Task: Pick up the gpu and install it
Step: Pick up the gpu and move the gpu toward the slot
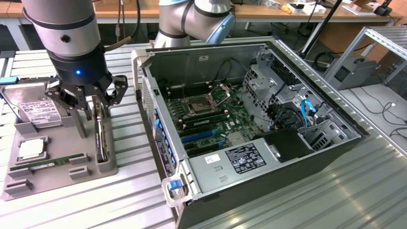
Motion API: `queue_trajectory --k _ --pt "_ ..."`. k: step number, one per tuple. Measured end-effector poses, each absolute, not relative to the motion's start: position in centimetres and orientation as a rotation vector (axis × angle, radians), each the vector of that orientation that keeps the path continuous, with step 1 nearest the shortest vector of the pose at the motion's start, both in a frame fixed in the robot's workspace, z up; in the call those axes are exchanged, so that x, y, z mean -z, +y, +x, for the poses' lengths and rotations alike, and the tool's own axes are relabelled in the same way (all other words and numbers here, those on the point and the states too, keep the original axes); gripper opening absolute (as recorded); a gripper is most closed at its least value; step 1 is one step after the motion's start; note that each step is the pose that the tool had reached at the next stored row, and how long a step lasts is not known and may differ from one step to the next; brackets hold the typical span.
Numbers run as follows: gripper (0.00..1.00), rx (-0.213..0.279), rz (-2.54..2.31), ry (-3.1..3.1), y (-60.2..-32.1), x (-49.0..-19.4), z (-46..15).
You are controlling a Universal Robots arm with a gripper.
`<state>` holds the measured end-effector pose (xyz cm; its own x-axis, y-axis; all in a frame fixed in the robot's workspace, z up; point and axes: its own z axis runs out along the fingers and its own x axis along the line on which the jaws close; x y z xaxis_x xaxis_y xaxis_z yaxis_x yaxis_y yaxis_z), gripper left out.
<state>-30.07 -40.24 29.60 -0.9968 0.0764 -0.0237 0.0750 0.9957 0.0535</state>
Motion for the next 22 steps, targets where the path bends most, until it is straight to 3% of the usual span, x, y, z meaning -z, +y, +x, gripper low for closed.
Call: queue_trajectory --k 22 --pt "0.42 -0.082 0.118 3.113 -40.4 -26.7 -30.6"
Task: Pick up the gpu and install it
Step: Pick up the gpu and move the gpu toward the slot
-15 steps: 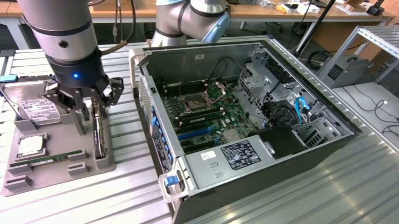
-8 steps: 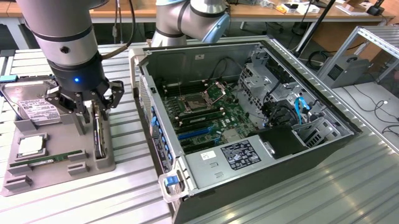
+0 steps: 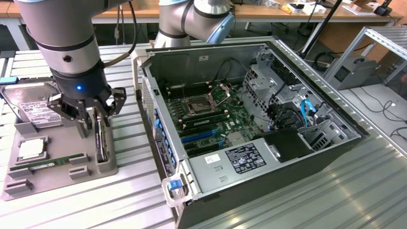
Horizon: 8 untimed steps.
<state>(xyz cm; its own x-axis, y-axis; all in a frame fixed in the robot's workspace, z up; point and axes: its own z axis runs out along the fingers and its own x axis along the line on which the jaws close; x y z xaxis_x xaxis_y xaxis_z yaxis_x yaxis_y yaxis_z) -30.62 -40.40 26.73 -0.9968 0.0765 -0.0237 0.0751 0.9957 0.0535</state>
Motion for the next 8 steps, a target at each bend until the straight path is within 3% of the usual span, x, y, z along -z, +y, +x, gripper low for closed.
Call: queue_trajectory --k 8 --pt "0.42 -0.082 0.118 3.113 -40.52 -25.73 -30.62"
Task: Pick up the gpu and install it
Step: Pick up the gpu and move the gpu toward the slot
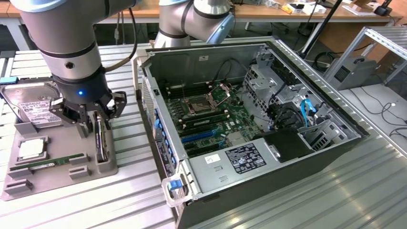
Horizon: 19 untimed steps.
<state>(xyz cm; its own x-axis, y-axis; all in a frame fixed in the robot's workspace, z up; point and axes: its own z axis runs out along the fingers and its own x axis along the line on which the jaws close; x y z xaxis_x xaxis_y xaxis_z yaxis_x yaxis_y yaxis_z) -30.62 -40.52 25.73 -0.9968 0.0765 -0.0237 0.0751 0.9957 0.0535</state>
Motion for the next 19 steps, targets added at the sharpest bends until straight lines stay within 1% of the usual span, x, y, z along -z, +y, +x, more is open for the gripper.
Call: queue_trajectory --k 10,19 --pt "0.42 -0.082 0.118 3.113 -40.6 -23.9 -30.6" --pt "0.42 -0.082 0.118 3.113 -40.6 -23.8 -30.6"
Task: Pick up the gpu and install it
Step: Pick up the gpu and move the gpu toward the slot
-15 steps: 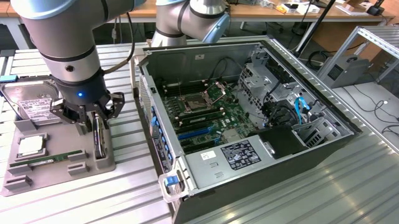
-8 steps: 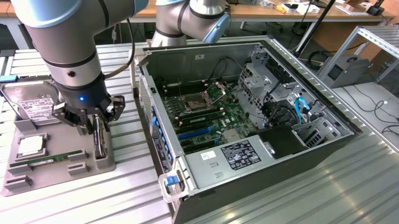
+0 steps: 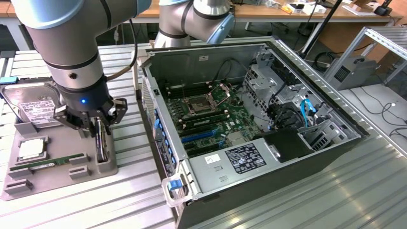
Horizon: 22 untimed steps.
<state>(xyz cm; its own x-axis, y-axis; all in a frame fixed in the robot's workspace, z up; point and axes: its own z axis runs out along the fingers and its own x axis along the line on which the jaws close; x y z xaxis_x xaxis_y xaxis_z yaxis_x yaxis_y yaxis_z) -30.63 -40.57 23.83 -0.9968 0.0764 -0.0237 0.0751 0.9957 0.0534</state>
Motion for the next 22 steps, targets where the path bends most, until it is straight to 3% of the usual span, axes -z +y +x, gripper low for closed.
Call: queue_trajectory --k 2,3,22 --pt "0.28 -0.082 0.118 3.113 -40.57 -23.83 -30.63" --pt "0.27 -0.082 0.118 3.113 -40.57 -23.83 -30.63" --pt "0.27 -0.085 0.118 3.112 -40.56 -24.5 -30.63"
